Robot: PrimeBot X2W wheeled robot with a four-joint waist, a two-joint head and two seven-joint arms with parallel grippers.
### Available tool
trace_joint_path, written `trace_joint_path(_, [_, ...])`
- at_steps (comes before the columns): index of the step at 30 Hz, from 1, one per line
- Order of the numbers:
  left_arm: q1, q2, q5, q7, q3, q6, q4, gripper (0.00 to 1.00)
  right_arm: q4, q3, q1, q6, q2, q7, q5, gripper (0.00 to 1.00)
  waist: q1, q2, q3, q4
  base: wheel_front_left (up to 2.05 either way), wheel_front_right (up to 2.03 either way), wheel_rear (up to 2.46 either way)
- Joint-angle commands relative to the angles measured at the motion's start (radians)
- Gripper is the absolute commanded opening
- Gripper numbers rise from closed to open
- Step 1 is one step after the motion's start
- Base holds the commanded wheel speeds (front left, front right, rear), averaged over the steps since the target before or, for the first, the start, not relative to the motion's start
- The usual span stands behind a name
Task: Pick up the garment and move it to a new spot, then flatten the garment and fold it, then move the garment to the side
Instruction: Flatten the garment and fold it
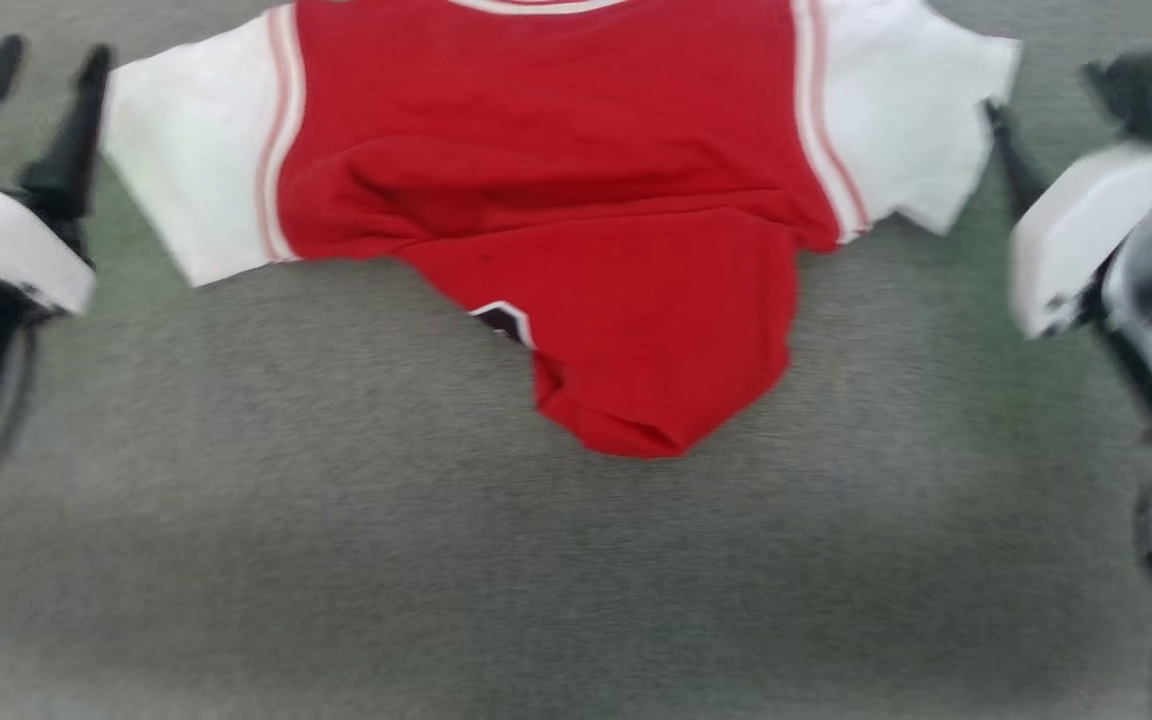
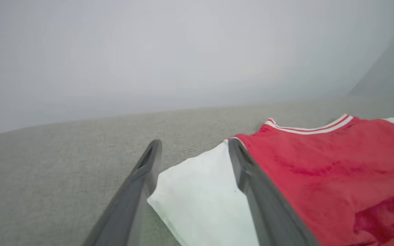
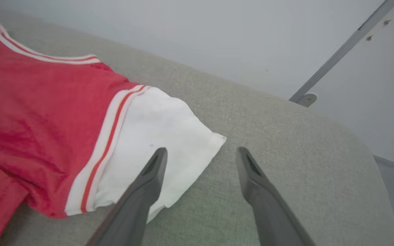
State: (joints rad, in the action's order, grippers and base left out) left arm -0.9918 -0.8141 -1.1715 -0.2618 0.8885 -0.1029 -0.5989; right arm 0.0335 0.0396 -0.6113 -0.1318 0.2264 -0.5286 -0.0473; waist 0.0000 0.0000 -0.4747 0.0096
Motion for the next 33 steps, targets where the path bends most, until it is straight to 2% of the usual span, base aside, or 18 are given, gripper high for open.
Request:
trace_joint_path(1, [0.072, 0.022, 0.046, -0.003, -0.042, 0.008, 0.022, 1.00, 0.016, 0.004, -0.032, 0.002, 0.029, -0.033, -0.011, 1.00, 0.0000, 0.0000, -0.018, 0.062, 0.00, 0.00, 0.00])
trace_joint_path(2, [0.118, 0.047, 0.096, -0.002, -0.111, 0.013, 0.058, 1.00, 0.039, 0.014, -0.063, 0.002, 0.052, -0.082, -0.027, 1.00, 0.0000, 0.0000, -0.023, 0.078, 0.00, 0.00, 0.00])
trace_joint_path(3, [0.199, 0.088, 0.217, -0.003, -0.240, 0.016, 0.142, 1.00, 0.081, 0.027, -0.133, 0.002, 0.095, -0.175, -0.067, 1.00, 0.0000, 0.0000, -0.034, 0.108, 0.00, 0.00, 0.00])
trace_joint_path(4, [0.243, 0.109, 0.275, -0.003, -0.296, 0.016, 0.179, 1.00, 0.102, 0.029, -0.169, 0.002, 0.115, -0.216, -0.083, 1.00, 0.0000, 0.0000, -0.040, 0.122, 0.00, 0.00, 0.00])
trace_joint_path(7, [0.374, 0.182, 0.419, -0.003, -0.437, 0.008, 0.285, 1.00, 0.163, 0.040, -0.256, 0.002, 0.160, -0.322, -0.128, 1.00, 0.0000, 0.0000, -0.060, 0.160, 0.00, 0.00, 0.00])
trace_joint_path(11, [0.485, 0.262, 0.530, -0.003, -0.588, -0.012, 0.387, 1.00, 0.223, 0.055, -0.343, 0.002, 0.192, -0.430, -0.166, 1.00, 0.0000, 0.0000, -0.087, 0.202, 0.00, 0.00, 0.00])
trace_joint_path(17, [0.565, 0.324, 0.601, -0.003, -0.686, -0.028, 0.473, 1.00, 0.279, 0.072, -0.400, 0.002, 0.223, -0.548, -0.198, 1.00, 0.0000, 0.0000, -0.119, 0.238, 0.00, 0.00, 0.00])
trace_joint_path(26, [0.571, 0.289, 0.580, -0.003, -0.697, -0.028, 0.558, 1.00, 0.310, 0.067, -0.380, 0.002, 0.205, -0.590, -0.175, 1.00, 0.0000, 0.0000, -0.150, 0.234, 0.00, 0.00, 0.00])
trace_joint_path(27, [0.562, 0.276, 0.580, -0.003, -0.689, -0.028, 0.566, 1.00, 0.312, 0.069, -0.378, 0.002, 0.202, -0.593, -0.172, 0.85, 0.0000, 0.0000, -0.154, 0.230, 0.00, 0.00, 0.00])
trace_joint_path(28, [0.546, 0.262, 0.578, -0.003, -0.678, -0.028, 0.579, 1.00, 0.313, 0.077, -0.377, 0.002, 0.199, -0.601, -0.171, 0.42, 0.0000, 0.0000, -0.159, 0.226, 0.00, 0.00, 0.00])
trace_joint_path(29, [0.529, 0.245, 0.572, -0.003, -0.664, -0.028, 0.590, 1.00, 0.312, 0.080, -0.377, 0.002, 0.198, -0.601, -0.171, 0.14, 0.0000, 0.0000, -0.163, 0.223, 0.00, 0.00, 0.00])
trace_joint_path(30, [0.512, 0.224, 0.564, -0.003, -0.645, -0.028, 0.600, 1.00, 0.312, 0.078, -0.377, 0.002, 0.197, -0.598, -0.166, 0.00, 0.0000, 0.0000, -0.166, 0.219, 0.00, 0.00, 0.00])
trace_joint_path(33, [0.435, 0.138, 0.555, -0.003, -0.584, -0.027, 0.604, 1.00, 0.304, 0.097, -0.380, 0.002, 0.195, -0.609, -0.160, 0.00, 0.0000, 0.0000, -0.179, 0.205, 0.00, 0.00, 0.00])
